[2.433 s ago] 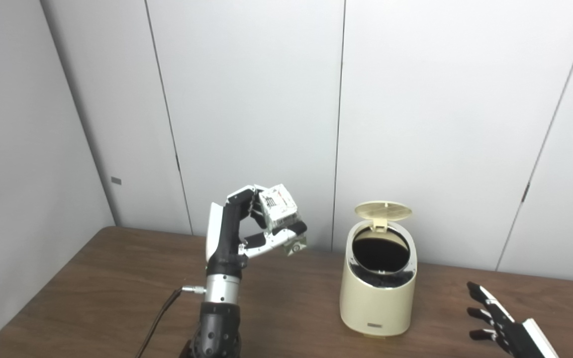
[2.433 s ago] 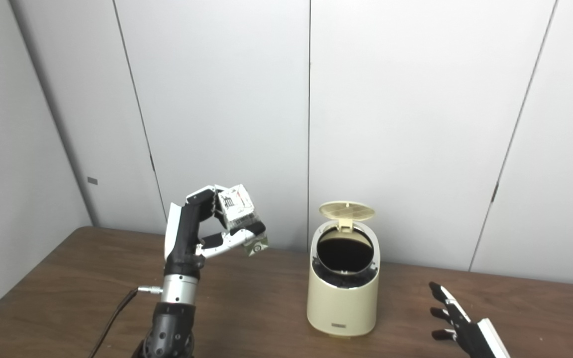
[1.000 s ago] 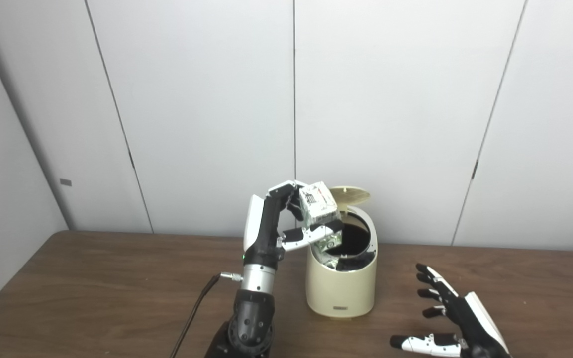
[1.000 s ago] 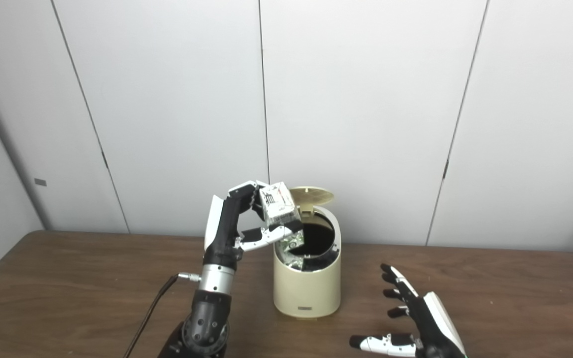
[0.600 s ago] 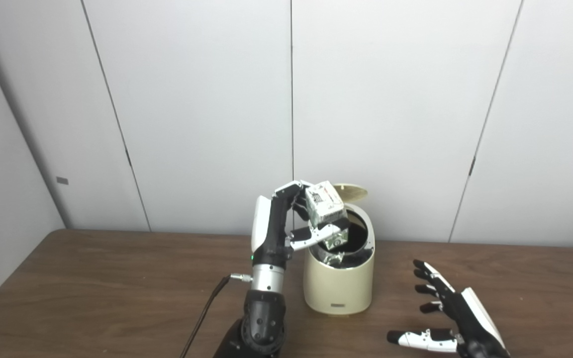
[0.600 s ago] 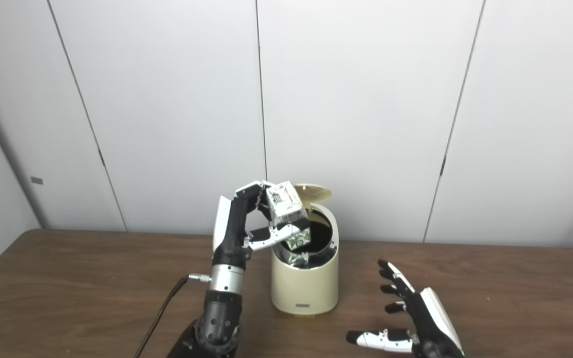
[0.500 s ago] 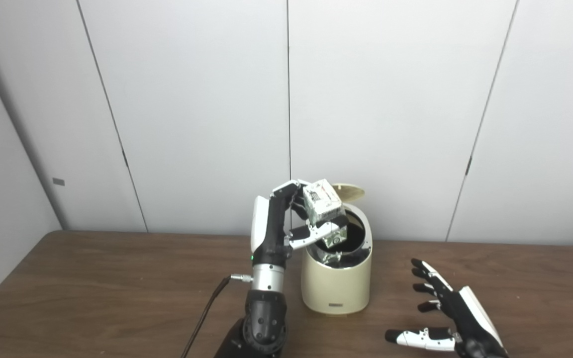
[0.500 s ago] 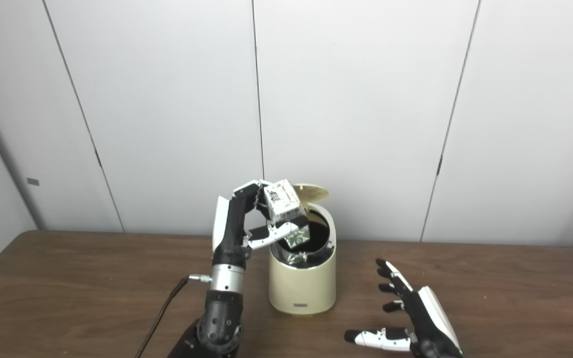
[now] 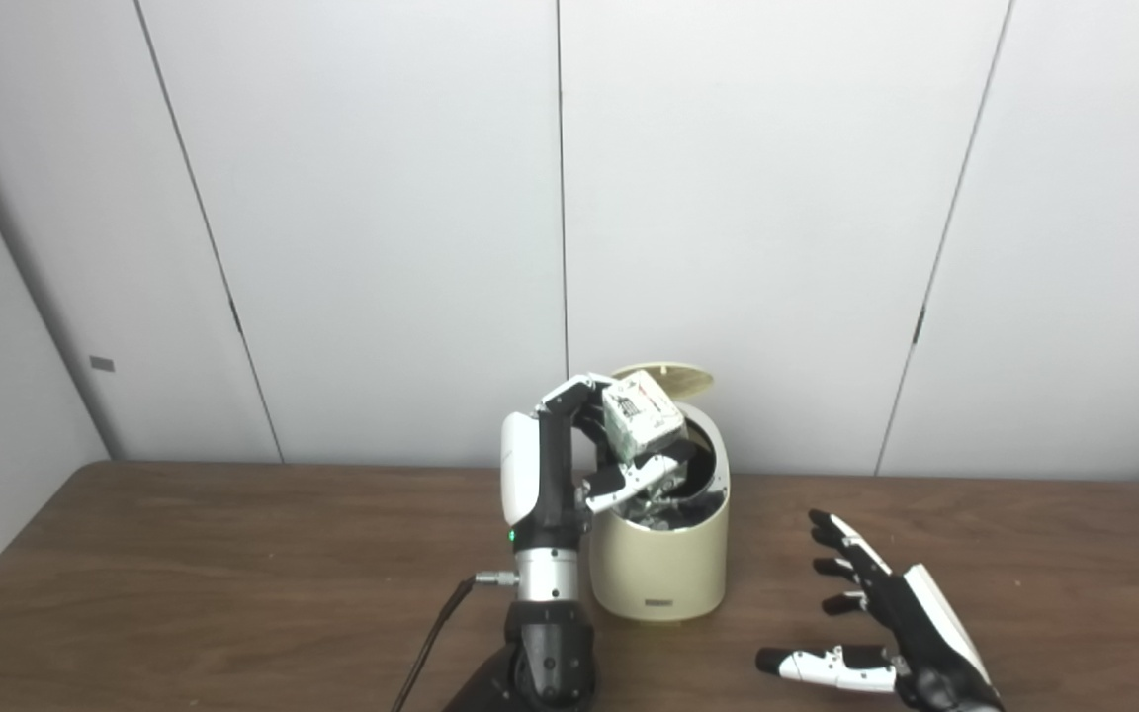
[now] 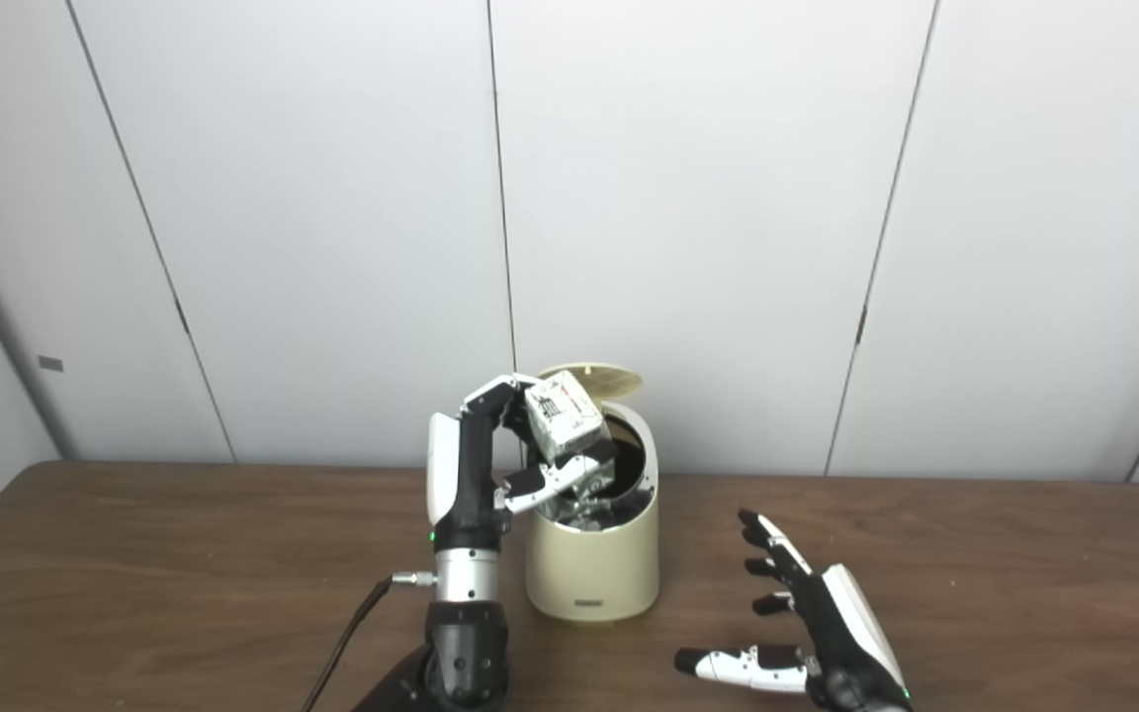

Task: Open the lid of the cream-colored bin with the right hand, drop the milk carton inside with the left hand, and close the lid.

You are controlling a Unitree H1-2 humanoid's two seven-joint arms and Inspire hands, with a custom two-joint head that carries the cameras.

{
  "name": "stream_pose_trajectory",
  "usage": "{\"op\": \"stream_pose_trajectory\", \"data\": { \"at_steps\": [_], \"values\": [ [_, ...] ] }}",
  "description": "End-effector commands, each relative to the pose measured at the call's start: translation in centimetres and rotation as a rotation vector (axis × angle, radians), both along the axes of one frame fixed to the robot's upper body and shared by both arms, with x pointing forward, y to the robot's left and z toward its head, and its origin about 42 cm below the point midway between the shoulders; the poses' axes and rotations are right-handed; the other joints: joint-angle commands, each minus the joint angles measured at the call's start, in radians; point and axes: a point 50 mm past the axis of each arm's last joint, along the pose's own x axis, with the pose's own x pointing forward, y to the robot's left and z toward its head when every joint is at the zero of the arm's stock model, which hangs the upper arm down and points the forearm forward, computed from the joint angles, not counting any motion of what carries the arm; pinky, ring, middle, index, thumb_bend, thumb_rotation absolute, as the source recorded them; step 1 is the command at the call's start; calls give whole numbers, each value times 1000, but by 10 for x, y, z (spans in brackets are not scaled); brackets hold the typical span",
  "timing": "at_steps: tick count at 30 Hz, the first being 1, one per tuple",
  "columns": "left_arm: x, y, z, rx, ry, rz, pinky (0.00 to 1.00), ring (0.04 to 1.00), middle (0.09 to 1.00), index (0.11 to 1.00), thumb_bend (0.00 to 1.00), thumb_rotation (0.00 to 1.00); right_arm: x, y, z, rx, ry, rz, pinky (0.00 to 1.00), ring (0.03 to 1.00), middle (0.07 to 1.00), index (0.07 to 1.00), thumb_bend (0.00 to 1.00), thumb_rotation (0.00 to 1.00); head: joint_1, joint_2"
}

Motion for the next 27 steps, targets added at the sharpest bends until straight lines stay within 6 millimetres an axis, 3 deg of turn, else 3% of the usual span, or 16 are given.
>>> {"op": "stream_pose_trajectory", "data": {
  "at_steps": [1, 12, 16, 17, 18, 19, 20, 27],
  "values": [
    [10, -6, 23, -18, -85, 7, 359, 408, 470, 497, 522, 0, 2, 1, 19, 12, -95, 3, 662, 838, 915, 919, 809, 232, -1, 3],
    [9, -5, -10, 132, -67, 40, 359, 400, 475, 492, 524, 0, 1, -3, 17, 26, -108, 14, 613, 826, 918, 921, 777, 231, 1, 7],
    [13, -2, -19, 201, -21, 22, 442, 496, 491, 491, 525, 0, 0, -4, 17, 25, -108, 20, 630, 823, 916, 924, 770, 230, 10, 11],
    [14, -2, -20, 210, -12, 20, 471, 536, 561, 493, 524, 37, 0, -4, 17, 26, -108, 21, 634, 823, 916, 924, 770, 231, 11, 11],
    [14, -1, -21, 218, -5, 18, 505, 574, 613, 571, 692, 108, 1, -4, 17, 26, -109, 21, 637, 824, 917, 925, 770, 233, 11, 11],
    [15, -1, -23, 223, 3, 15, 551, 619, 666, 643, 800, 165, 0, -4, 17, 27, -108, 21, 630, 819, 916, 924, 772, 234, 12, 11],
    [15, 0, -23, 227, 7, 13, 604, 664, 707, 695, 837, 185, 0, -3, 18, 27, -108, 20, 620, 813, 917, 924, 772, 230, 12, 11],
    [15, 3, -26, 240, 30, -1, 763, 775, 813, 848, 853, 214, 1, -4, 19, 28, -115, 25, 638, 809, 911, 925, 799, 201, 22, 12]
  ]
}}
